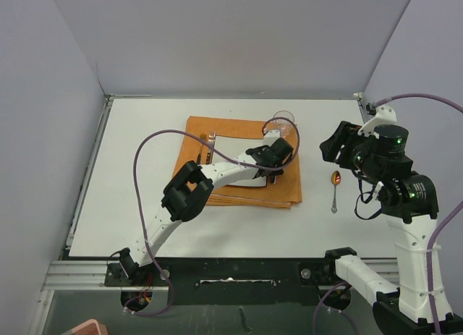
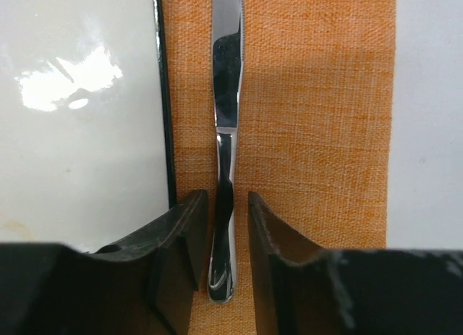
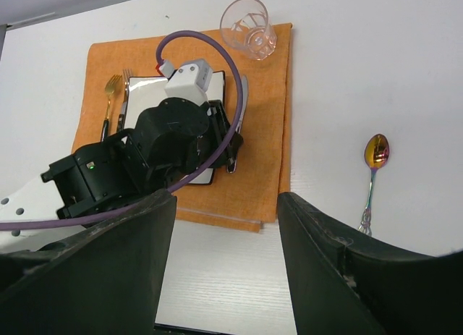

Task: Set the dinner table for one person
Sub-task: Place the knife on the napkin.

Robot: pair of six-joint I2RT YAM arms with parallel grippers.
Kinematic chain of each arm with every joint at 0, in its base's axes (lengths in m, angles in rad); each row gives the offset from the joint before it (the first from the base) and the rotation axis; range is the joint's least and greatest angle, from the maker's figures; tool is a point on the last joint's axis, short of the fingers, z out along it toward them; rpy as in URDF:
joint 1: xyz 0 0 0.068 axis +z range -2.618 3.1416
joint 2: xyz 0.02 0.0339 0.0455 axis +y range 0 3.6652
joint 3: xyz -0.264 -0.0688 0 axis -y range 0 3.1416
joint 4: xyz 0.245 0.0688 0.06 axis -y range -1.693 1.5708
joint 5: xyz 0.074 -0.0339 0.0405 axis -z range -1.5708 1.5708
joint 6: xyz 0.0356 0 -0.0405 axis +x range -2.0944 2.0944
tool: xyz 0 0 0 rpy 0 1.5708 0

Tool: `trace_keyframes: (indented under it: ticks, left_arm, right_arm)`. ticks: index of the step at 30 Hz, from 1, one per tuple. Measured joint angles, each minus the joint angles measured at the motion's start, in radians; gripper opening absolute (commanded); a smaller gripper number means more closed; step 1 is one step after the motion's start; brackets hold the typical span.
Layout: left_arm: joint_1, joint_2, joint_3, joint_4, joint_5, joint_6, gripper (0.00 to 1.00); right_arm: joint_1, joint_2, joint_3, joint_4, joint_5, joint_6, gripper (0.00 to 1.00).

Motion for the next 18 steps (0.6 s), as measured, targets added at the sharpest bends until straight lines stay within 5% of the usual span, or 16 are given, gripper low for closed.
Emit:
trace_keyframes:
  ticks: [13,16,17,18]
  left_arm:
    - [-0.019,-0.051,-0.027,0.038,0.061,0.130,0.44]
    - [-0.019,-0.173,-0.084,0.042,0.114,0.164,0.44]
    - [-0.019,-0.388,-0.179,0.055,0.150,0.216,0.44]
    - [-0.019,-0.388,-0.179,0.055,0.150,0.216,0.44]
  right_arm:
    - [0.000,0.009,-0.005,0.021,0.029,0.023,0.60]
    - [0.000,-0.011,-0.050,0.035,0.051,0.040,0.60]
    - [0.000,-0.018,-0.093,0.002,0.101,0.047,0.59]
    - [0.000,-0.018,-0.093,0.000,0.103,0.047,0.59]
